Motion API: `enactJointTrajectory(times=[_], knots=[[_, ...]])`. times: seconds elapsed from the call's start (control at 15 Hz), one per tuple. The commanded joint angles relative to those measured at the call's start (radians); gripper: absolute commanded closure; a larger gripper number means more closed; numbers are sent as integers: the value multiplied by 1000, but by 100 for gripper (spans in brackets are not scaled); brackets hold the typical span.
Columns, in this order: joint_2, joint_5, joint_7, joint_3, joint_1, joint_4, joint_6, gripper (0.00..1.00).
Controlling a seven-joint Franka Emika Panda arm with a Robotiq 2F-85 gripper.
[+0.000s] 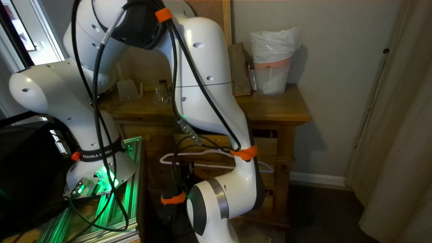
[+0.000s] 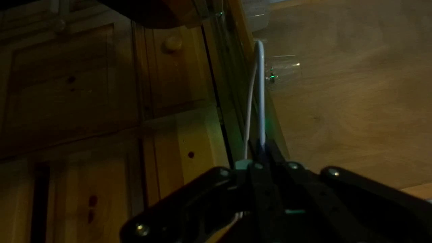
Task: Pick up the white coat hanger and hang it on the top right drawer handle
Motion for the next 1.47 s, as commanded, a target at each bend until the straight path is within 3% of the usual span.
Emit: enactJointTrajectory(times=[0.0, 0.87, 1.4], knots=[[38, 33, 26, 11, -20, 38, -9, 99], [140, 68, 111, 11, -29, 107, -24, 99], [137, 115, 224, -5, -47, 80, -80, 99]])
